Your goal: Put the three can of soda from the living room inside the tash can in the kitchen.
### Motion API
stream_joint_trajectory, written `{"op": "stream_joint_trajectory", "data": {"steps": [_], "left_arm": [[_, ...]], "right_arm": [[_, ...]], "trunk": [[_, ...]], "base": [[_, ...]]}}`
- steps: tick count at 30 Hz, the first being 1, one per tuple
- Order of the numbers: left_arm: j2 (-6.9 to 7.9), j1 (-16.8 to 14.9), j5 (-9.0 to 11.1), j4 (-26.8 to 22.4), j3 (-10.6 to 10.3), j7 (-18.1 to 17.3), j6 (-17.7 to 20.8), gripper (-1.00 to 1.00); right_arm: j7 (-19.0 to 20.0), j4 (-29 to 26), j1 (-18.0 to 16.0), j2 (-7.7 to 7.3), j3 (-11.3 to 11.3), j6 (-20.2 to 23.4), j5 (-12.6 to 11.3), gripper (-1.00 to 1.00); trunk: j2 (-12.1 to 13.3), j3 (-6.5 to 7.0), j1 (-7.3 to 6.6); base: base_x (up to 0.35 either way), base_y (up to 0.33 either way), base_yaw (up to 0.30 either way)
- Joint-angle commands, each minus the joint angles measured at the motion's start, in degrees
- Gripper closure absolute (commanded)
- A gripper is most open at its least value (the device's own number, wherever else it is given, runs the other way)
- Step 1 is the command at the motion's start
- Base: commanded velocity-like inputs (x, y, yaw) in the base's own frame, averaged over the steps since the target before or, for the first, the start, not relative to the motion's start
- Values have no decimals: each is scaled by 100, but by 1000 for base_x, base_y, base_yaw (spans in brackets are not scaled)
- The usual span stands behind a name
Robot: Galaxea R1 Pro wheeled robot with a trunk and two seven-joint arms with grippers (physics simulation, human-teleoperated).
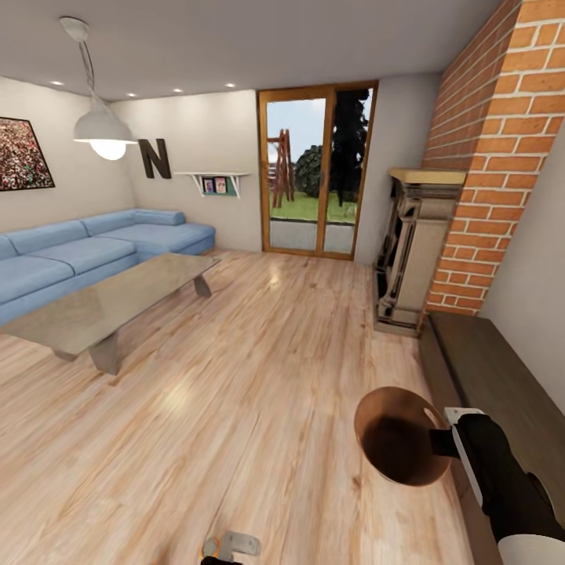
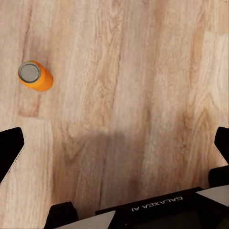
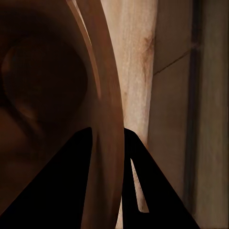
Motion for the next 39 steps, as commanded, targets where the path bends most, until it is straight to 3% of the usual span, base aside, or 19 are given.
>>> {"op": "stream_joint_trajectory", "data": {"steps": [1,14,39], "left_arm": [[0,0,0,1,0,0,-1,-100],[0,0,0,-4,0,0,-11,-100],[-2,0,0,-33,0,-9,-150,-100]], "right_arm": [[32,-2,-3,1,1,1,-99,100],[32,-3,-3,1,0,1,-99,100],[32,-1,-3,1,8,1,-99,100]], "trunk": [[0,1,0],[0,1,0],[0,1,0]], "base": [[342,-41,-1],[329,-10,0],[136,6,0]]}}
